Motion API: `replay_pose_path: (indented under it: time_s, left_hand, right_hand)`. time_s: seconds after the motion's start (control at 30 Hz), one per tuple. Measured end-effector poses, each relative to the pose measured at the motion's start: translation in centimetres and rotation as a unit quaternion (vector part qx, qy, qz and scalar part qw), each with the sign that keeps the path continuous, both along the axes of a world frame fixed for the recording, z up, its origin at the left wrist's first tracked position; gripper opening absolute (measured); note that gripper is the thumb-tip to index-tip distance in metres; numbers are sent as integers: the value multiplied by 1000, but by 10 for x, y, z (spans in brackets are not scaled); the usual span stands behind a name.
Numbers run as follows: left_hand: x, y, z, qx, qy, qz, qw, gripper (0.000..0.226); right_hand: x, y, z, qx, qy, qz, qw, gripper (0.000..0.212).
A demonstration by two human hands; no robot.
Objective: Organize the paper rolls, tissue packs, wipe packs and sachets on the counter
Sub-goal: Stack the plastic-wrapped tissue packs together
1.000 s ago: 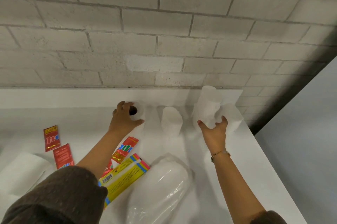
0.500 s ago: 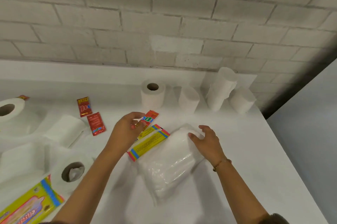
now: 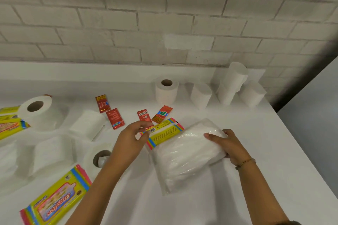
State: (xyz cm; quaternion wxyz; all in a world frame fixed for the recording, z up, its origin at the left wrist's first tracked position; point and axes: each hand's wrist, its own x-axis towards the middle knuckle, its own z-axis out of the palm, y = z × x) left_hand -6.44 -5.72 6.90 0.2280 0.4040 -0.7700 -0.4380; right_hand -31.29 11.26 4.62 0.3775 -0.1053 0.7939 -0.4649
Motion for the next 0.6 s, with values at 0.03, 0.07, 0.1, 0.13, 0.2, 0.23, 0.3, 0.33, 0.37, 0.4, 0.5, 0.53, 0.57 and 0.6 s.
replay_pose_path:
  time_s: [0.03,0.07,0.1,0.13,0.2,0.23,0.3,0.33,0.37,0.4,0.5,0.53,0.57,0.6]
  left_hand:
    - [3,-1,3,-2,12,6,1000,22]
    - [4,-1,6,-4,24,13,1000,22]
    - [6,-1,10,-7,30,21,999,21]
    - [8,-1,12,-14,33,33,999,21]
    - [13,0,15,-25,29,59,998,21]
    - [18,1,18,-26,28,73,997,22]
    - [28,1,21,-21,38,92,995,24]
    - [34,0,23,-19,42,107,993,23]
    - [41,-1,24,-20,40,124,991,22]
    - [48,-3,26,-21,35,137,990,21]
    - [69,-4,31,-30,24,148,988,21]
    - [77,-6,34,-37,22,152,988,20]
    - [85,-9,37,-47,19,157,986,20]
    - [90,-13,38,-56,16,164,985,21]
  right_hand:
    - [0,4,3,-4,4,5,1000,71]
    - [-1,8,7,-12,10,9,1000,69]
    - [-2,11,12,-26,12,13,1000,66]
    - [-5,13,18,-42,10,18,999,63]
    - [-9,15,28,-72,-2,28,997,62]
    - [-11,15,33,-91,-9,33,995,65]
    - [-11,9,38,-152,-41,35,987,69]
    - [-8,4,38,-188,-67,36,979,68]
    - [-2,-2,38,-222,-94,34,970,66]
    - [6,-9,37,-253,-121,29,959,61]
    - [38,-29,31,-301,-187,-10,935,45]
    - [49,-36,31,-307,-203,-29,929,39]
    - [59,-44,32,-313,-216,-40,924,32]
    - [66,-50,32,-315,-224,-46,921,28]
